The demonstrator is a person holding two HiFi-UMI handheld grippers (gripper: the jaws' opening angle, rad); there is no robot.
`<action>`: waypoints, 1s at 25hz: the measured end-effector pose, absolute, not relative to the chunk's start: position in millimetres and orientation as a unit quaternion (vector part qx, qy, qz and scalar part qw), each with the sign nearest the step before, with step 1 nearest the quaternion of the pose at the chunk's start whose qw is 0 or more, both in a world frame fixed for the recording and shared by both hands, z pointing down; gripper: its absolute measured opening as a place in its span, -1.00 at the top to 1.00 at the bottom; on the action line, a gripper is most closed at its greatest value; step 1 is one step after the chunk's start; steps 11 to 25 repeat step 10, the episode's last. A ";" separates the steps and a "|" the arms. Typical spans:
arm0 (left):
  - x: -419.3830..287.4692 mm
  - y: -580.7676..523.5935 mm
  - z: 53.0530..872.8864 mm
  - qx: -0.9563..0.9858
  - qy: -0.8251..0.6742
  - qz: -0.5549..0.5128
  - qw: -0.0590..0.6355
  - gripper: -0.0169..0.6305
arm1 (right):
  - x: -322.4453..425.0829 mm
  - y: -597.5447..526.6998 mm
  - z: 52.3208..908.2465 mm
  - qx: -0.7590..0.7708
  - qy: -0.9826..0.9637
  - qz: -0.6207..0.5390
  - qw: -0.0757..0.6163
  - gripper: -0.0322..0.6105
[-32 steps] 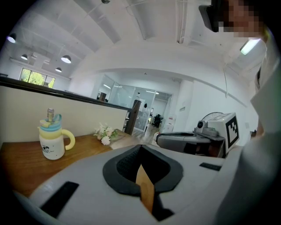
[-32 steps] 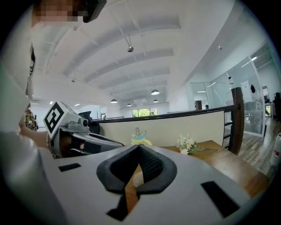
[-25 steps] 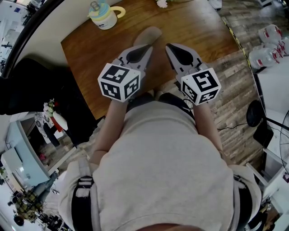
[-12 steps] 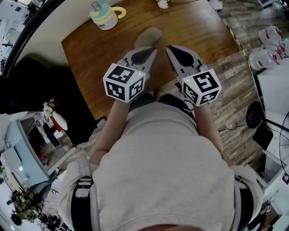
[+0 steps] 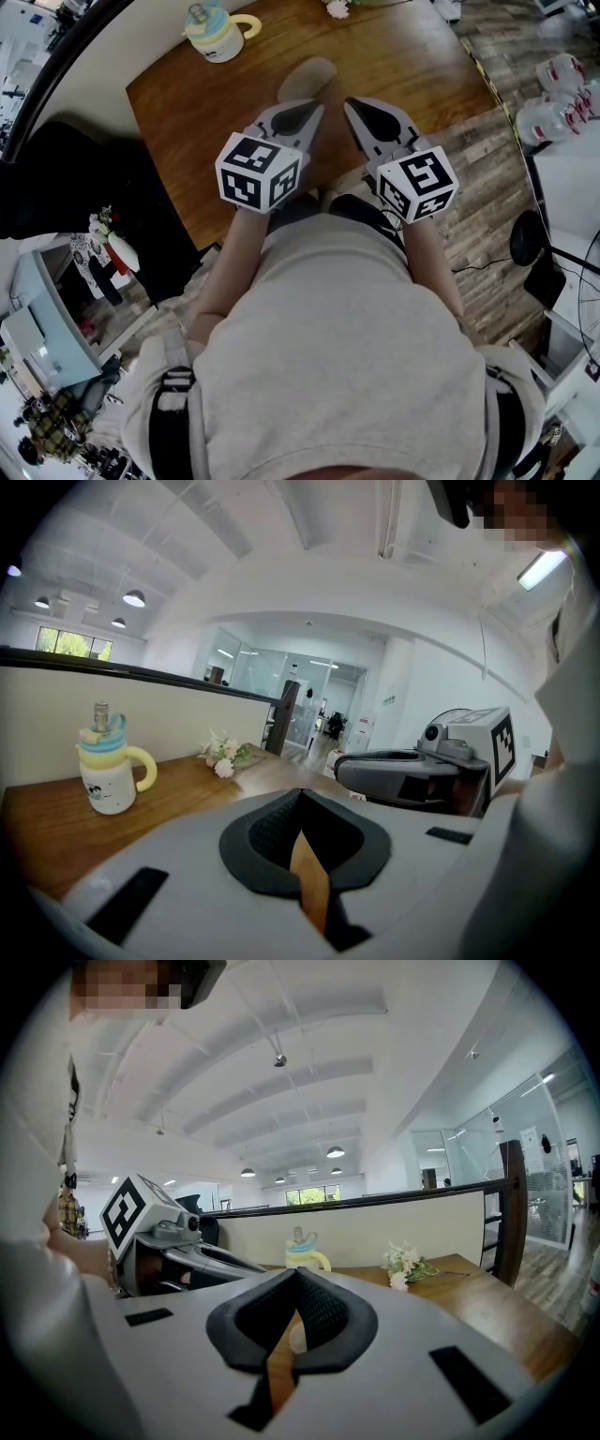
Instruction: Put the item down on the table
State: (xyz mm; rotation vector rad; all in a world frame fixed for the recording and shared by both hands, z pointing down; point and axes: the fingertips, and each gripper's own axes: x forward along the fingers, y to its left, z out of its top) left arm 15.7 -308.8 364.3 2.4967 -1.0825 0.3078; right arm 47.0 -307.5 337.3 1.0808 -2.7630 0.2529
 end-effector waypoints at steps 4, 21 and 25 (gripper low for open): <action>15.1 -309.7 365.4 0.893 -0.387 0.112 0.201 0.91 | 44.9 -308.0 336.8 0.358 -0.926 0.082 0.082 0.87; 11.9 -313.4 366.8 0.891 -0.391 0.111 0.202 0.91 | 43.1 -309.5 335.0 0.354 -0.928 0.075 0.082 0.87; 11.9 -313.4 366.8 0.891 -0.391 0.111 0.202 0.91 | 43.1 -309.5 335.0 0.354 -0.928 0.075 0.082 0.87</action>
